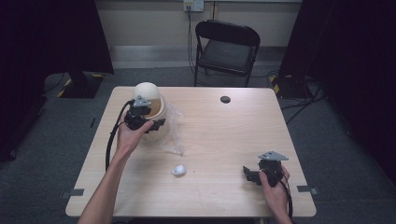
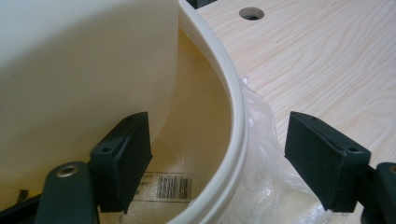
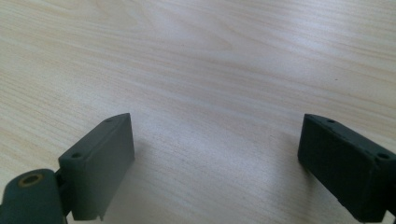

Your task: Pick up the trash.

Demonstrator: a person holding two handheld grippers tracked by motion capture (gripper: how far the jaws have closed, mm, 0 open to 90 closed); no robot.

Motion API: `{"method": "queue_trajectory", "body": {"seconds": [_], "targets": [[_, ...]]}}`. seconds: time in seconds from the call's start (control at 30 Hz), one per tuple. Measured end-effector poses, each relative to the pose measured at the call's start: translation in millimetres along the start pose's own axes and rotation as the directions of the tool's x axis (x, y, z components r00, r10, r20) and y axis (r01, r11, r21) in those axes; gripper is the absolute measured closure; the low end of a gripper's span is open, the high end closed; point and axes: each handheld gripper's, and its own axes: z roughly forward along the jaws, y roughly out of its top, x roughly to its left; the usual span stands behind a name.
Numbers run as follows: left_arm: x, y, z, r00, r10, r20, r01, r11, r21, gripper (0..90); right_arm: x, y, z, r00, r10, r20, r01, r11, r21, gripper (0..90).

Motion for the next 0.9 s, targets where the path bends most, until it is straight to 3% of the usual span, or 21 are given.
{"method": "queue_trajectory", "body": {"seconds": [0.33, 0.53, 0.63, 0.9], "targets": [[-4.4, -6.0, -17.5, 0.9975, -0.062, 0.034, 0.064, 0.9954, -0.071, 24.6, 0.0, 0.0, 0.0, 1.0000, 0.000, 0.000, 0.000, 1.000, 0.000, 9.9], [-7.2, -5.7, -31.8, 0.9975, -0.054, 0.046, 0.058, 0.9954, -0.077, 24.6, 0.0, 0.0, 0.0, 1.0000, 0.000, 0.000, 0.000, 1.000, 0.000, 9.8], [-11.1, -7.7, -39.8, 0.9966, -0.060, 0.056, 0.065, 0.9920, -0.108, 24.6, 0.0, 0.0, 0.0, 1.0000, 0.000, 0.000, 0.000, 1.000, 0.000, 9.8], [-23.5, -14.2, -52.2, 0.9959, -0.033, 0.084, 0.043, 0.9918, -0.121, 25.3, 0.0, 0.0, 0.0, 1.0000, 0.000, 0.000, 0.000, 1.000, 0.000, 9.9]]}}
